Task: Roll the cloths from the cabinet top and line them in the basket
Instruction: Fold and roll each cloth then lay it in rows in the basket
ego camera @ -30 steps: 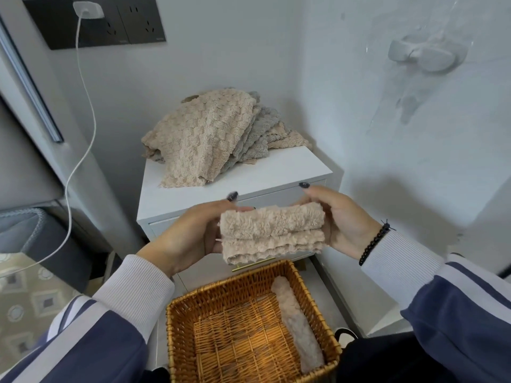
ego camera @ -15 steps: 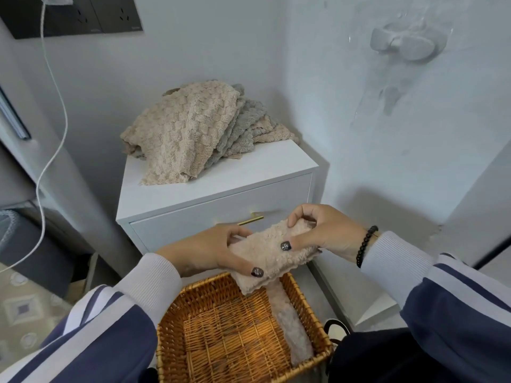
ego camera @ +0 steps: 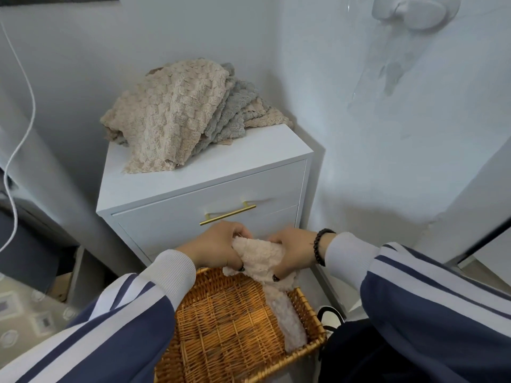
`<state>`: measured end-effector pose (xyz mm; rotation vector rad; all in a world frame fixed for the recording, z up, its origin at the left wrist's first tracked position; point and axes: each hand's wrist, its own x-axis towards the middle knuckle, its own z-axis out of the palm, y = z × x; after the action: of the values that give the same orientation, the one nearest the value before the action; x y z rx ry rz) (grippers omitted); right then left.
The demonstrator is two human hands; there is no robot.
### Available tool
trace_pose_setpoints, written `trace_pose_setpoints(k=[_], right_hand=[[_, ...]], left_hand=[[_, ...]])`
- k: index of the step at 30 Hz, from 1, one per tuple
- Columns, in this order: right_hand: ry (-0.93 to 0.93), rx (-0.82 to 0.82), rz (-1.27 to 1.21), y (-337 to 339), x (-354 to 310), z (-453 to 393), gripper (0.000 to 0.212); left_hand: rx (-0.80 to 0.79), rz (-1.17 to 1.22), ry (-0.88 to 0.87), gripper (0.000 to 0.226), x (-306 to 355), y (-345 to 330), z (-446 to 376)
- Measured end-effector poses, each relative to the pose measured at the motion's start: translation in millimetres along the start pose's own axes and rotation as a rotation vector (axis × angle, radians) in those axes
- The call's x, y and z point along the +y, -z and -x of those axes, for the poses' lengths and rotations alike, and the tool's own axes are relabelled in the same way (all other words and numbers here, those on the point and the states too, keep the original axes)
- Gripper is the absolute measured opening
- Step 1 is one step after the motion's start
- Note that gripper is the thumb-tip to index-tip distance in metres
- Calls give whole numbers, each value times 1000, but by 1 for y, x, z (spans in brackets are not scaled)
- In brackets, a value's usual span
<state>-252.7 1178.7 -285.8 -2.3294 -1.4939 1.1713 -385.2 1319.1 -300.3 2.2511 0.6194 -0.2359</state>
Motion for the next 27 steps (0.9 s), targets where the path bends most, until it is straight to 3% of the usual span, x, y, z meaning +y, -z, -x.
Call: trace_pose_setpoints(k=[6, 12, 16, 22, 27], right_hand=[[-76, 3, 5, -28, 11, -31, 51], [-169, 35, -160, -71, 37, -66, 42], [-250, 52, -247, -105, 55, -87, 36], [-379, 93, -378, -149, 67, -124, 68], [-456, 75, -288, -179, 71, -151, 32]], left_hand=[[18, -126, 40, 44, -24, -18, -15], [113, -8, 102, 35, -71, -48, -25], [106, 62, 238, 42, -105, -72, -33], [74, 181, 363, 23, -143, -104, -45], [40, 333, 450, 20, -164, -128, -62]])
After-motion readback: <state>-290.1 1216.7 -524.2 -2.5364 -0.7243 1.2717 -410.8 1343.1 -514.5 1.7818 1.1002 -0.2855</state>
